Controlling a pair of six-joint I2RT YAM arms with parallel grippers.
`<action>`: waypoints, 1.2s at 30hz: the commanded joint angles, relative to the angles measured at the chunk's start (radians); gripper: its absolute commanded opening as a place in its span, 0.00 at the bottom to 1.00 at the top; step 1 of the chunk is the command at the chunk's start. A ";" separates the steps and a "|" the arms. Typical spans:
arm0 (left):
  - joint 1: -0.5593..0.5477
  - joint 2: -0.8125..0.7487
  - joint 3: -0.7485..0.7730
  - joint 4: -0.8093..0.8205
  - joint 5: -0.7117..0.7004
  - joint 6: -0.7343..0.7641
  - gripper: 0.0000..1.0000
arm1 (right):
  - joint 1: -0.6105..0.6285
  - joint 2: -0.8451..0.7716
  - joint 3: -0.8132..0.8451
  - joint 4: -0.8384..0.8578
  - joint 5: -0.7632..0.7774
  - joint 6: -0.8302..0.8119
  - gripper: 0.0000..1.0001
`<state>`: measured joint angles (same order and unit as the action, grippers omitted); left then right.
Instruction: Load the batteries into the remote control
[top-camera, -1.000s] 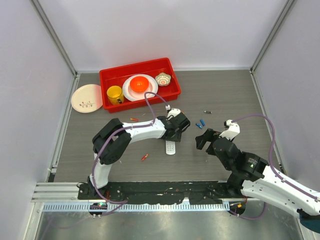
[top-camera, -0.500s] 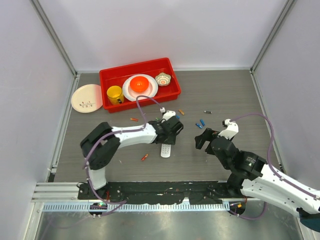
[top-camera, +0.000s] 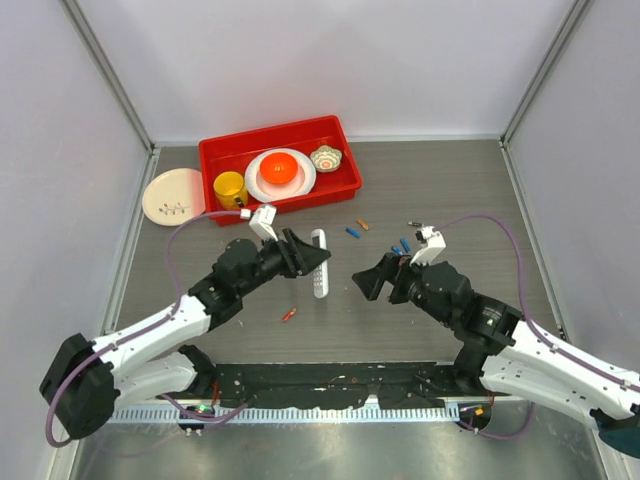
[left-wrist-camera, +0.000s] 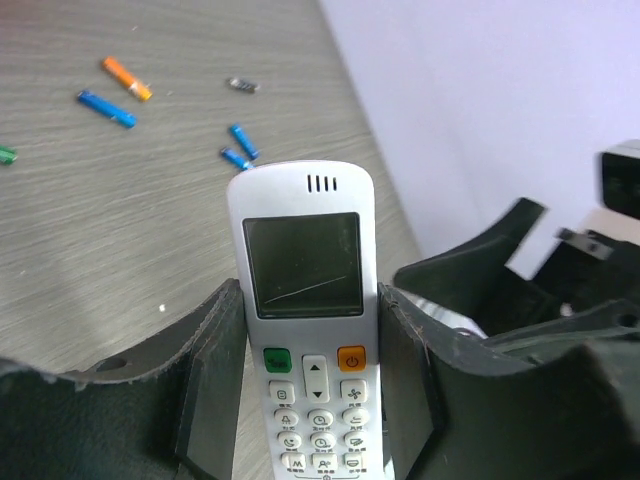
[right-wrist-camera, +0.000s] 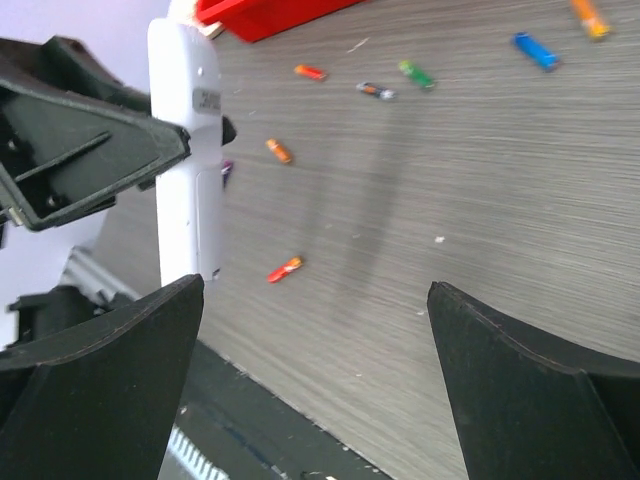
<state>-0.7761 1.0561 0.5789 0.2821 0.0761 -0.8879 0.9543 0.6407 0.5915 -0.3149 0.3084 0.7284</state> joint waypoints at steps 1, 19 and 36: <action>0.072 -0.106 -0.101 0.374 0.194 -0.106 0.00 | -0.002 0.025 0.015 0.258 -0.198 -0.008 1.00; 0.189 0.119 -0.168 1.128 0.449 -0.480 0.00 | -0.015 0.148 -0.091 0.757 -0.542 0.058 1.00; 0.189 0.088 -0.179 1.057 0.441 -0.444 0.00 | -0.017 0.304 -0.032 0.824 -0.545 0.105 0.94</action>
<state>-0.5888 1.1748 0.3847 1.2682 0.5083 -1.3495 0.9405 0.9291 0.5110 0.4419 -0.2237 0.8223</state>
